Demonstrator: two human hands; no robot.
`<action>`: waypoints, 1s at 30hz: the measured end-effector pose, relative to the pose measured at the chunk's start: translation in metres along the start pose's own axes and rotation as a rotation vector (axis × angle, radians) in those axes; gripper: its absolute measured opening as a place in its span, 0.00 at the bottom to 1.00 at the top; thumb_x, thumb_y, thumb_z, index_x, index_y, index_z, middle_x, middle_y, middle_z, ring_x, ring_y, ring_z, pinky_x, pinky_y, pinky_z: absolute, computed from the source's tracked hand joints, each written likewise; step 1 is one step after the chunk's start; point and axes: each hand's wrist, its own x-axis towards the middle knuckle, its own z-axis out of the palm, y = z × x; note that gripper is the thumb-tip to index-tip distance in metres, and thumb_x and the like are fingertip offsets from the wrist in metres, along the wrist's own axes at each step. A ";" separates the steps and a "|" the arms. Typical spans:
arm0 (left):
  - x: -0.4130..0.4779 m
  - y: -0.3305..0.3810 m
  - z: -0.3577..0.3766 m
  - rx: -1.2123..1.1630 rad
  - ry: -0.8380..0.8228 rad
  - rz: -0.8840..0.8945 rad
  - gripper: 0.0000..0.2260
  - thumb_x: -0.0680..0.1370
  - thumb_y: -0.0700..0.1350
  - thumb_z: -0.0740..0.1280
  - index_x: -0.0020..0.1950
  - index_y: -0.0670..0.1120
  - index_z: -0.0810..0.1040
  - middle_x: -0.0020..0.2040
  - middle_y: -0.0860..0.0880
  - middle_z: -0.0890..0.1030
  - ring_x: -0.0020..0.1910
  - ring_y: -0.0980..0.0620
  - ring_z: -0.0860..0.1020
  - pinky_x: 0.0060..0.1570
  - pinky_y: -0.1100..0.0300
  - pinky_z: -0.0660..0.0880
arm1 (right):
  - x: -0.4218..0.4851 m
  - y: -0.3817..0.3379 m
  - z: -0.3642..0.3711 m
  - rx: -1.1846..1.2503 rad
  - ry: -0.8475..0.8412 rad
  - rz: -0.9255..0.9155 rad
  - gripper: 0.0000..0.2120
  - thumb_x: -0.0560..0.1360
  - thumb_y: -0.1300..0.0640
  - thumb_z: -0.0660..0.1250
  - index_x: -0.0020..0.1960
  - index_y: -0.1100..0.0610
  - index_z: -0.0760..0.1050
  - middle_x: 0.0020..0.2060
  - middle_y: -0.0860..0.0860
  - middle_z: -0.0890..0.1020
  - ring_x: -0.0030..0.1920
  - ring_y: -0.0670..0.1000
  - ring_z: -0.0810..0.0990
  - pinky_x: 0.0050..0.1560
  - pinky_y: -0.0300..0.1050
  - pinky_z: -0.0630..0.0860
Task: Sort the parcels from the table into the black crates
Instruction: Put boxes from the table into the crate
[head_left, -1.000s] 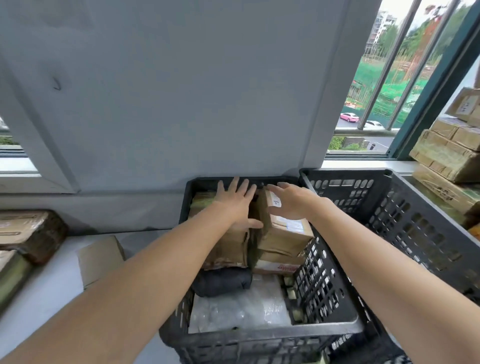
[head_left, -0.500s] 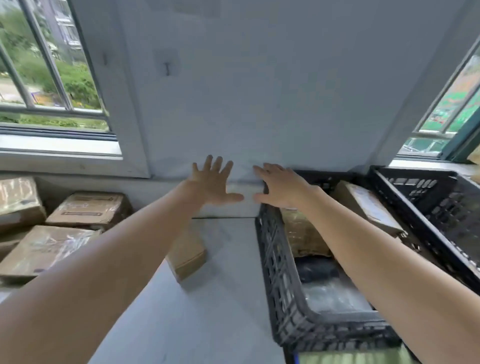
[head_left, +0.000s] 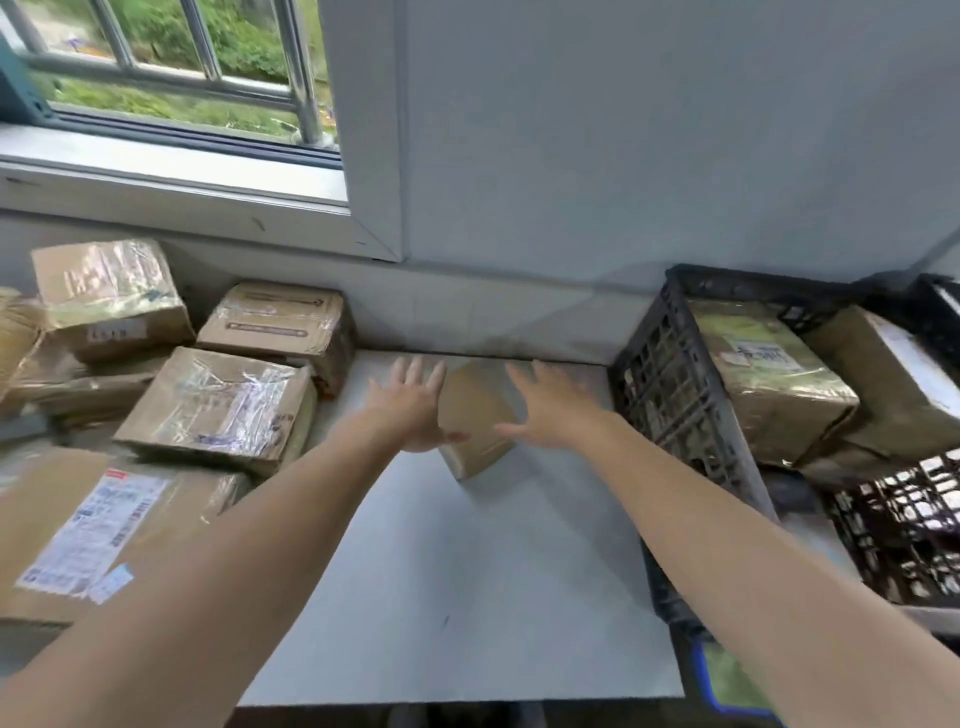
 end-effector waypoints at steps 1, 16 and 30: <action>0.002 -0.003 0.008 -0.010 -0.001 -0.001 0.49 0.73 0.72 0.62 0.81 0.50 0.40 0.81 0.44 0.44 0.80 0.42 0.44 0.74 0.38 0.55 | 0.005 -0.007 0.011 0.054 -0.021 0.040 0.50 0.71 0.28 0.64 0.81 0.46 0.42 0.80 0.56 0.47 0.79 0.61 0.50 0.73 0.68 0.55; -0.012 -0.021 0.062 -0.079 0.055 0.017 0.52 0.72 0.65 0.71 0.81 0.50 0.38 0.81 0.45 0.42 0.79 0.42 0.44 0.72 0.41 0.59 | 0.034 -0.021 0.072 0.359 -0.061 0.113 0.44 0.64 0.37 0.70 0.75 0.44 0.58 0.67 0.55 0.63 0.67 0.60 0.64 0.59 0.55 0.71; -0.038 0.003 -0.039 -0.494 0.442 0.260 0.44 0.69 0.57 0.78 0.79 0.51 0.60 0.80 0.48 0.55 0.79 0.47 0.55 0.74 0.46 0.61 | -0.014 0.037 -0.064 0.861 0.174 -0.159 0.15 0.72 0.39 0.58 0.39 0.48 0.76 0.37 0.44 0.79 0.43 0.50 0.77 0.45 0.44 0.70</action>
